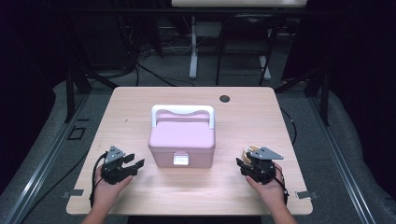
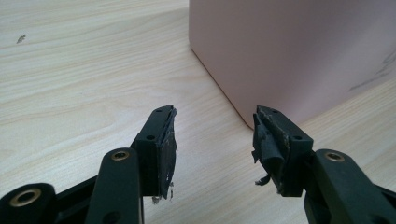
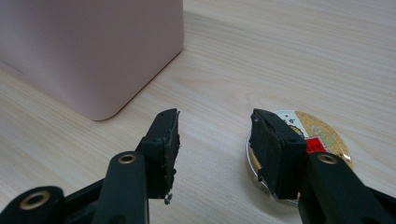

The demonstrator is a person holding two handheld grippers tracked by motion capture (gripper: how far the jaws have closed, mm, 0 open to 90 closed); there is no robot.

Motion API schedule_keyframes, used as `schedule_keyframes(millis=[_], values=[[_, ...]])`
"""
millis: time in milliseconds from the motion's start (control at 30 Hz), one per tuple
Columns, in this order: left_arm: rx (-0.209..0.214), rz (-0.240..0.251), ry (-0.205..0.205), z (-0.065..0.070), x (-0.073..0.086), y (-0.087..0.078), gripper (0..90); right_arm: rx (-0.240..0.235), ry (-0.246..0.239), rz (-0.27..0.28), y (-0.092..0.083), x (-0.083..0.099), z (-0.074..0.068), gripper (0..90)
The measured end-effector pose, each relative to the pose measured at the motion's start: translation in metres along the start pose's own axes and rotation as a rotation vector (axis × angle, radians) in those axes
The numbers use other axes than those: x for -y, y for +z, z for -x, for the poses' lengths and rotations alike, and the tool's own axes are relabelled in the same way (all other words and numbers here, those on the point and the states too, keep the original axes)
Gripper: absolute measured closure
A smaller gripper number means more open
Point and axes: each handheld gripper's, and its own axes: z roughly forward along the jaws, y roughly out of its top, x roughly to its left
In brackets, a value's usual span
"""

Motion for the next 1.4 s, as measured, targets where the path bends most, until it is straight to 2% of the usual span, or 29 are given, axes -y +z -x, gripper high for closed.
schedule_keyframes(millis=[433,600,667,700,733,767,900,1067,1200,1400], values=[[0.016,0.021,-0.01,0.001,-0.005,-0.004,47.9,-0.017,0.003,-0.003,-0.001,-0.003,-0.002,51.5],[0.032,0.032,-0.036,0.001,-0.01,-0.006,47.8,-0.021,0.011,0.007,-0.004,-0.008,-0.001,52.1],[0.034,0.019,-0.039,0.001,-0.012,-0.006,47.8,-0.024,0.009,0.008,-0.005,-0.01,-0.002,53.0],[0.03,0.009,-0.054,0.002,-0.013,-0.006,47.8,-0.027,0.01,0.013,-0.005,-0.011,-0.003,54.6],[0.024,-0.009,-0.059,0.002,-0.015,-0.006,48.1,-0.036,0.023,0.009,-0.006,-0.014,-0.004,55.7],[0.016,-0.01,-0.051,0.003,-0.017,-0.006,48.5,-0.044,0.025,0.007,-0.007,-0.016,-0.005,55.9],[0.026,-0.007,-0.062,0.002,-0.027,-0.013,53.1,-0.048,-0.004,0.006,-0.01,-0.026,-0.009,57.4],[0.021,0.01,-0.072,-0.004,-0.04,-0.018,57.8,-0.069,0.016,0.021,-0.013,-0.043,-0.012,63.3],[0.021,0.024,-0.08,-0.007,-0.047,-0.016,61.4,-0.078,0.008,0.016,-0.011,-0.05,-0.014,65.0],[0.019,0.018,-0.097,-0.009,-0.055,-0.01,67.8,-0.081,0.018,0.02,-0.003,-0.063,-0.019,68.7]])
